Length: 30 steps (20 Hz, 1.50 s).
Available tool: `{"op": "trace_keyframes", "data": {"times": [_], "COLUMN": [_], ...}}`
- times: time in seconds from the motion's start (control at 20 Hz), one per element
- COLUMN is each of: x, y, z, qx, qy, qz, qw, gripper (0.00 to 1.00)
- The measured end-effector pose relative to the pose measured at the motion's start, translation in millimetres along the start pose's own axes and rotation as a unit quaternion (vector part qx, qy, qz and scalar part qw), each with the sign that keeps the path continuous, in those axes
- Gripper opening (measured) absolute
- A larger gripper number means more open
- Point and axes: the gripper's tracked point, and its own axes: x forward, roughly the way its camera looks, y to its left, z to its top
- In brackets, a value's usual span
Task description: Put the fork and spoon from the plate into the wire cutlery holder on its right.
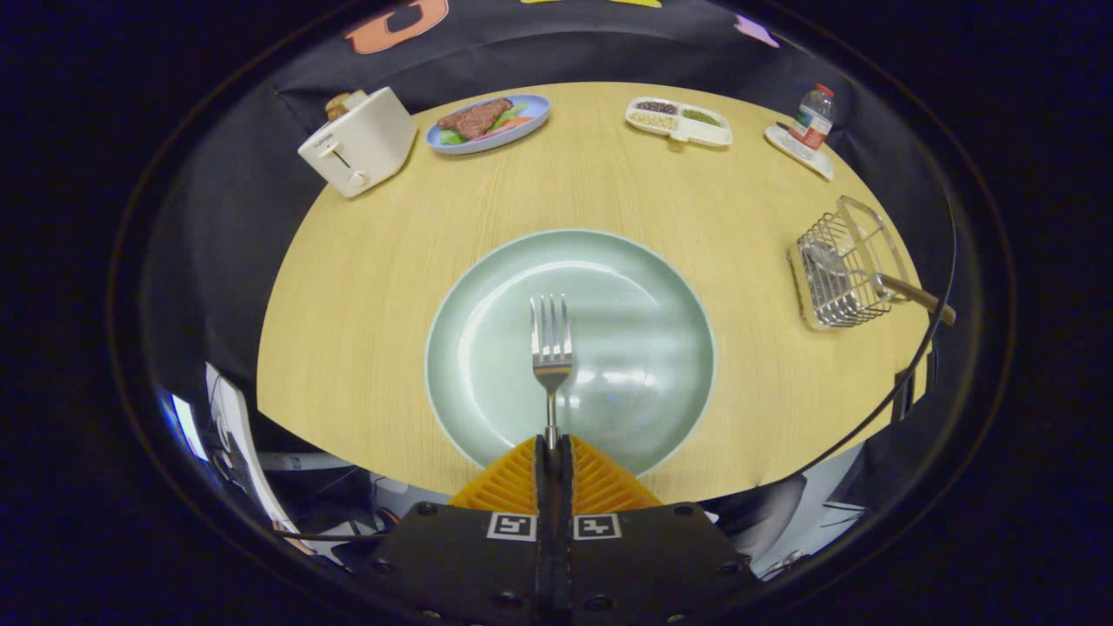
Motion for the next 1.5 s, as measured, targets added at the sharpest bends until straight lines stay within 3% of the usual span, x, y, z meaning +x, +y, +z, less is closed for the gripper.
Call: {"op": "trace_keyframes", "data": {"times": [0.65, 0.9, 1.5], "x": [-107, -134, -116], "y": [-115, -161, -234], "z": [38, 52, 68], "qx": [0.045, 0.049, 0.01], "qy": [-0.062, -0.072, 0.023], "qz": [-0.018, -0.045, -0.084], "qw": [0.997, 0.995, 0.996], "gripper": [0.01, 0.01, 0.01]}}
